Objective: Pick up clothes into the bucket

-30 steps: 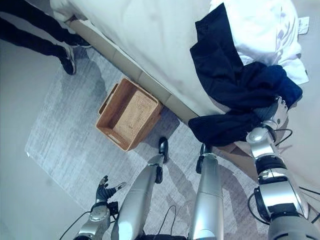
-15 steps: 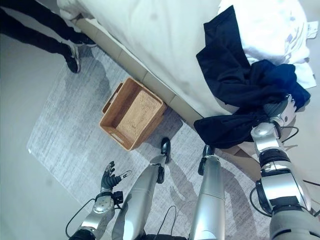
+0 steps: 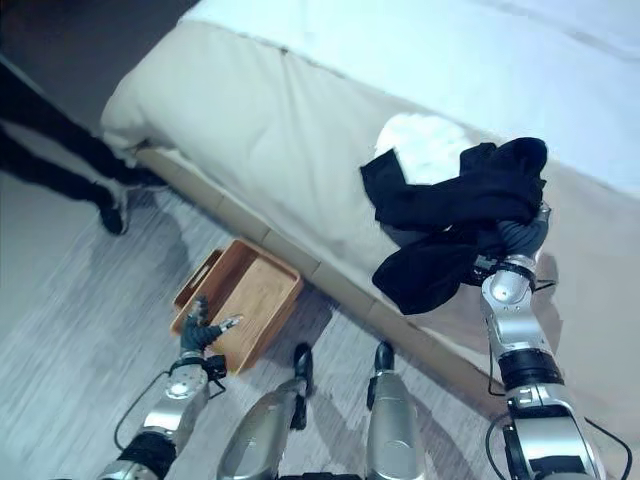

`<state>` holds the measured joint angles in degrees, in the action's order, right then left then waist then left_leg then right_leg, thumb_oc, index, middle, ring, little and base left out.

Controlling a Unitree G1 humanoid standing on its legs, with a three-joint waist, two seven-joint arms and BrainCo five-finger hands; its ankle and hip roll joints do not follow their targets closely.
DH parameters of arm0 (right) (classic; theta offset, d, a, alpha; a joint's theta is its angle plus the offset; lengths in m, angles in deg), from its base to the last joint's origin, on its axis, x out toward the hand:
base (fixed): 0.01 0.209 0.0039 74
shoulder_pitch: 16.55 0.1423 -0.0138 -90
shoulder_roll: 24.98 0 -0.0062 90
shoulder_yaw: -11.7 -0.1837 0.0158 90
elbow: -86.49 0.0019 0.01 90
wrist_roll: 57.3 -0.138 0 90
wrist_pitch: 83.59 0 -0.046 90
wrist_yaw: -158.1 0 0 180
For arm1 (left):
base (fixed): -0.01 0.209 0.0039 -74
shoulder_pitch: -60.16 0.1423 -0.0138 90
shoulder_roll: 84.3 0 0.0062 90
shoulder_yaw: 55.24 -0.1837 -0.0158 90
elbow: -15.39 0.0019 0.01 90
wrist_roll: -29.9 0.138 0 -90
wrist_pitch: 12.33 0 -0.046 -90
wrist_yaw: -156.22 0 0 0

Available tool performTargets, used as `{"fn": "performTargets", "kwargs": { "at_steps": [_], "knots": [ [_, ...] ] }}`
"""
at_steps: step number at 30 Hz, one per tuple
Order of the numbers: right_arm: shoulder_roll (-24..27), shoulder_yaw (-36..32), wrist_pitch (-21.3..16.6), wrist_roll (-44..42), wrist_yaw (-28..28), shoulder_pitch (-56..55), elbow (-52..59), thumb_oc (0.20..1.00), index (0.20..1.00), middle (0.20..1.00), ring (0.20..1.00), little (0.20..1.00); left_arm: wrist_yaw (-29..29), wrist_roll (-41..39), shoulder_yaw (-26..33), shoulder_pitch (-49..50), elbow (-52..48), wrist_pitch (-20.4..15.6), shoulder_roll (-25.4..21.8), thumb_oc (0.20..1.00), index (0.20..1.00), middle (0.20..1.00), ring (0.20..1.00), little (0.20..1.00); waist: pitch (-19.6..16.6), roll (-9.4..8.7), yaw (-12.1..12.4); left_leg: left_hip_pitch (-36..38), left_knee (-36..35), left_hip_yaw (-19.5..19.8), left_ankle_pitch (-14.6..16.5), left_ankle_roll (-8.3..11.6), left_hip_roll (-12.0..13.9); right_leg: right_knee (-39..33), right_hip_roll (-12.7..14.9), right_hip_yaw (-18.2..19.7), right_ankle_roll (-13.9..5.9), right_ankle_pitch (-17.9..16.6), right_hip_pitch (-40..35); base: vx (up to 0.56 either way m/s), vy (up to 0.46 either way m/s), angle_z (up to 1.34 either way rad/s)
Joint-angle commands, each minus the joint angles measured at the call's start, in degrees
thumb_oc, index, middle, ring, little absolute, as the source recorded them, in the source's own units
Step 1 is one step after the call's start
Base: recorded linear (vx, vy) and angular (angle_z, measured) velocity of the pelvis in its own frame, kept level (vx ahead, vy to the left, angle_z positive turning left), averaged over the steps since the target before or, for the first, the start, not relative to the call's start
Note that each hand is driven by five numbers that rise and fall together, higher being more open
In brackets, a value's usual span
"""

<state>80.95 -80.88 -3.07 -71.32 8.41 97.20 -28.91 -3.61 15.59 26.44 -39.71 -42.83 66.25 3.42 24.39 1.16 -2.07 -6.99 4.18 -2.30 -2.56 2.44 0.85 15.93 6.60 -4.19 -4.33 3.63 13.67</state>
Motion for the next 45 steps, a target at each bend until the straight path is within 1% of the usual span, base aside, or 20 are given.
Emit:
{"fn": "performTargets", "kwargs": {
  "at_steps": [1,3,6,9,11,12,14,19,22,23,25,26,28,33,34,35,36,38,43,45],
  "knots": [
    [3.45,-1.72,-4.11,0.68,-4.17,-0.13,5.39,0.2,0.2,0.2,0.2,0.2,-3.78,0.04,0.66,0.27,-4.01,-2.41,-2.5,1.0,1.0,1.0,1.0,1.0,-10.19,-2.97,0.03,1.64,3.0,-0.36,5.77,0.18,-1.43,-10.41,1.51,0.01,-4.2,-3.76,-7.28,0.14,0.012,-0.28],
    [4.44,-1.76,-3.65,0.31,-6.43,-0.9,7.2,0.2,0.2,0.2,0.2,0.2,-6.29,-2.04,0.36,-0.87,-6.6,-2.69,-3.36,1.0,1.0,1.0,1.0,1.0,-12.11,-3.23,-0.06,4.06,1.87,-0.92,5.96,0.19,-1.05,-11.51,1.42,-0.17,-4.27,-3.7,-9.71,0.12,0.005,-0.19],
    [4.17,-1.88,-3.77,-4.42,-10.15,-1.92,9.33,0.2,0.2,0.2,0.2,0.2,-8.47,-3.4,-0.88,-3.74,-9.58,-2.01,-4.08,1.0,1.0,1.0,1.0,1.0,-15.04,-3.45,-0.47,7.28,-0.39,-1.26,5.88,0.28,-0.59,-12.36,1.1,-0.47,-4.24,-3.24,-12.56,0.12,-0.004,-0.06],
    [3.28,-1.74,-3.57,-8.57,-13.05,-2.9,11.31,0.2,0.2,0.2,0.2,0.2,-10.56,-3.77,-3.47,-6.84,-12.58,-1.26,-4.45,1.0,1.0,1.0,1.0,1.0,-17.52,-3.69,-1.05,10.24,-2.42,-1.33,5.78,0.44,-0.27,-12.99,0.73,-1.08,-4.13,-2.67,-15.06,0.11,-0.007,-0.02],
    [2.48,-0.96,-3.21,-9.04,-14.0,-2.8,12.41,0.2,0.2,0.2,0.2,0.2,-11.12,-3.3,-5.16,-8.92,-13.56,-1.11,-4.03,1.0,1.0,1.0,1.0,1.0,-18.74,-3.81,-1.36,11.8,-2.73,-1.38,6.12,0.38,-0.09,-13.06,0.68,-1.35,-4.08,-2.26,-16.54,0.08,-0.007,0.03],
    [2.47,-1.0,-3.17,-9.03,-13.99,-2.84,12.47,0.2,0.2,0.2,0.2,0.2,-11.12,-3.3,-5.19,-8.96,-13.52,-1.12,-4.03,1.0,1.0,1.0,1.0,1.0,-18.61,-3.81,-1.35,11.95,-2.75,-1.36,6.15,0.39,-0.09,-13.09,0.68,-1.37,-4.08,-2.23,-16.7,0.08,-0.011,0.04],
    [1.76,0.5,-2.95,-9.57,-15.83,-1.98,14.55,0.2,0.2,0.2,0.2,0.2,-12.62,-2.9,-8.33,-12.11,-14.43,-0.58,-3.78,1.0,1.0,1.0,1.0,1.0,-19.95,-3.8,-1.65,13.31,-2.32,-1.51,6.91,0.18,-0.05,-12.89,0.68,-1.52,-3.95,-1.56,-18.26,0.08,-0.002,0.01],
    [1.77,3.48,-2.01,-8.86,-18.78,-0.27,17.16,0.2,0.2,0.2,0.2,0.2,-15.46,-2.19,-13.78,-17.81,-13.69,0.3,-3.7,1.0,1.0,1.0,1.0,1.0,-21.23,-3.51,-2.14,15.65,-2.78,-1.61,7.4,0.18,0.22,-12.77,0.7,-1.71,-3.88,-0.65,-20.54,0.05,0.007,-0.02],
    [3.21,6.32,-1.18,-7.77,-21.0,1.45,18.64,0.2,0.2,0.2,0.2,0.2,-17.31,-1.13,-17.55,-21.62,-13.65,0.75,-3.83,1.0,1.0,1.0,1.0,1.0,-21.96,-3.42,-2.35,16.47,-3.43,-1.24,7.3,0.26,0.26,-13.4,0.69,-2.08,-3.97,-0.61,-21.49,0.0,0.0,0.0],
    [3.72,7.04,-1.15,-7.83,-21.74,2.08,18.89,0.2,0.2,0.2,0.2,0.2,-18.02,-1.09,-18.92,-22.84,-13.65,0.87,-3.92,1.0,1.0,1.0,1.0,1.0,-22.17,-3.43,-2.33,16.23,-3.54,-1.15,6.76,0.25,0.26,-13.58,0.81,-2.15,-3.97,-1.07,-21.37,0.0,0.0,0.0],
    [4.55,9.25,-0.89,-7.92,-23.09,3.73,19.34,0.2,0.2,0.2,0.2,0.2,-19.04,-1.25,-21.43,-25.16,-13.44,0.98,-3.53,1.0,1.0,1.0,1.0,1.0,-22.52,-3.35,-2.37,16.81,-3.83,-1.03,7.04,0.35,0.37,-13.78,0.82,-2.43,-4.09,-0.74,-21.95,0.0,0.008,0.04],
    [4.59,9.24,-0.92,-7.94,-23.1,3.86,19.28,0.2,0.2,0.2,0.2,0.2,-19.05,-1.26,-21.41,-25.29,-13.38,0.95,-3.51,1.0,1.0,1.0,1.0,1.0,-22.42,-3.39,-2.39,16.5,-3.76,-1.03,6.61,0.31,0.31,-13.79,0.88,-2.45,-4.04,-1.15,-21.69,-0.03,0.009,0.03],
    [5.33,12.3,-0.46,-7.16,-24.93,5.89,20.02,0.2,0.2,0.2,0.2,0.2,-20.05,-1.03,-23.98,-27.62,-13.0,1.17,-2.77,1.0,1.0,1.0,1.0,1.0,-22.72,-3.38,-2.43,17.22,-4.05,-0.96,6.91,0.38,0.44,-13.99,0.9,-2.7,-4.16,-0.81,-22.43,0.0,0.0,0.0],
    [5.46,15.43,-0.28,-7.31,-26.99,7.77,22.37,0.2,0.2,0.2,0.2,0.2,-21.36,-3.85,-26.56,-30.11,-12.88,1.72,-0.99,1.0,1.0,1.0,1.0,1.0,-22.79,-3.44,-2.45,17.08,-4.13,-0.82,6.41,0.32,0.38,-14.16,1.02,-2.74,-4.13,-1.28,-22.36,-0.01,0.002,0.0],
    [5.33,16.98,-0.18,-7.41,-28.13,8.42,23.59,0.2,0.2,0.2,0.2,0.2,-22.62,-6.66,-27.94,-30.74,-12.54,2.3,0.39,1.0,1.0,1.0,1.0,1.0,-22.79,-3.43,-2.49,17.15,-4.18,-0.7,6.34,0.3,0.32,-14.19,1.01,-2.86,-4.12,-1.34,-22.47,0.0,0.0,0.0],
    [5.34,16.98,-0.18,-7.41,-28.13,8.43,23.59,0.2,0.2,0.2,0.2,0.2,-22.63,-6.67,-27.93,-30.76,-12.52,2.29,0.39,1.0,1.0,1.0,1.0,1.0,-22.77,-3.42,-2.49,17.17,-4.18,-0.69,6.34,0.3,0.32,-14.2,1.01,-2.87,-4.12,-1.34,-22.49,-0.02,0.002,0.04],
    [5.9,18.28,-0.11,-7.62,-29.39,9.27,25.34,0.2,0.2,0.2,0.2,0.2,-24.5,-10.85,-29.77,-31.22,-12.79,3.08,1.43,1.0,1.0,1.0,1.0,1.0,-22.77,-3.37,-2.59,17.18,-4.16,-0.61,6.33,0.3,0.38,-14.26,1.06,-2.97,-4.17,-1.41,-22.48,-0.01,0.003,0.04],
    [6.43,19.35,0.04,-7.6,-29.93,9.79,26.3,0.2,0.2,0.2,0.2,0.2,-25.73,-13.76,-31.68,-32.25,-13.29,4.14,2.19,1.0,1.0,1.0,1.0,1.0,-22.67,-3.29,-2.65,17.17,-4.14,-0.53,6.3,0.29,0.36,-14.33,1.1,-3.05,-4.18,-1.51,-22.56,-0.02,0.006,0.04],
    [7.51,21.5,0.27,-8.15,-30.94,11.44,28.5,0.2,0.2,0.2,0.2,0.2,-28.75,-24.53,-35.82,-33.24,-17.08,6.71,3.2,1.0,1.0,1.0,1.0,1.0,-22.32,-3.03,-2.8,17.05,-3.94,-0.2,6.49,0.33,0.26,-14.39,1.14,-3.1,-4.3,-1.49,-22.55,0.0,0.0,0.0],
    [7.49,22.28,0.3,-8.68,-31.25,11.74,29.1,0.2,0.2,0.2,0.2,0.2,-29.18,-27.5,-37.24,-33.33,-18.14,7.7,3.21,1.0,1.0,1.0,1.0,1.0,-22.06,-2.97,-2.8,16.95,-3.86,-0.08,6.43,0.28,0.24,-14.31,1.19,-3.07,-4.28,-1.55,-22.54,0.0,0.0,0.0]
  ]
}}
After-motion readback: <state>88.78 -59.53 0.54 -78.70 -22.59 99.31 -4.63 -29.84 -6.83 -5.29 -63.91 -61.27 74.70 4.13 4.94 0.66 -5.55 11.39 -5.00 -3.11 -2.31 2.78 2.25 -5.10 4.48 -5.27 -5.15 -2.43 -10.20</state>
